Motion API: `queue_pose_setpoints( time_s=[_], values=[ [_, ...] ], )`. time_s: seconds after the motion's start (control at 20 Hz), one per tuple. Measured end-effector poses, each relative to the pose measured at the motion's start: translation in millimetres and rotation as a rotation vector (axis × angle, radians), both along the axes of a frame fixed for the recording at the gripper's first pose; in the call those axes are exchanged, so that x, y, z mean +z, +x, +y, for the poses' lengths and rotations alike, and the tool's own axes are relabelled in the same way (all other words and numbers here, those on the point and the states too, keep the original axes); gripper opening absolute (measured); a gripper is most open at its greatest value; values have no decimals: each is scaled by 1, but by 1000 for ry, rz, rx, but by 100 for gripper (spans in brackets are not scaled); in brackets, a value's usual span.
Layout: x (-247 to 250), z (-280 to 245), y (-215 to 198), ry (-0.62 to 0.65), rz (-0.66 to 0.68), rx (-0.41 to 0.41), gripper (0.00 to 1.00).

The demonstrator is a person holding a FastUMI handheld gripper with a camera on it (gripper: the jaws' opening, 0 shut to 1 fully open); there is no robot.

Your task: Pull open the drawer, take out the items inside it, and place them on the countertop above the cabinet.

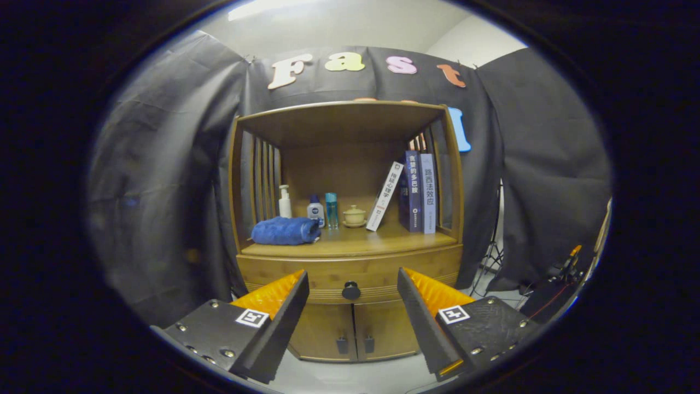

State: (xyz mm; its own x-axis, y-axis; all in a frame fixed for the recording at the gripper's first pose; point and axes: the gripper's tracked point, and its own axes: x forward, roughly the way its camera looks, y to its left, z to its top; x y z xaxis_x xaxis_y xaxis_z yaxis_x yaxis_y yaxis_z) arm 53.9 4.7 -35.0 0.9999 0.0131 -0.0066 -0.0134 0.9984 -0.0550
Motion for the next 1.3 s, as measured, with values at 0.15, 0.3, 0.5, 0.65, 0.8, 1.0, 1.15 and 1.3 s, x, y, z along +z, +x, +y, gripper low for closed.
queue_pose_setpoints(
  time_s=[0.15, 0.3, 0.5, 0.65, 0.8, 1.0, 1.15, 1.3],
  values=[
    [-19, 9, 26, -34, -11, 40, 97],
    [-49, 17, 55, -26, 20, 66, 97],
    [-86, 15, 94, -78, 47, 69, 97],
    [-113, 7, 128, -66, 96, 54, 97],
    [-133, 1, 157, -42, 135, 42, 97],
    [-131, -1, 182, -14, 115, 26, 82],
    [-131, 1, 186, -12, 94, 5, 62],
    [-135, 2, 188, 74, 90, 3, 42]
  ],
)
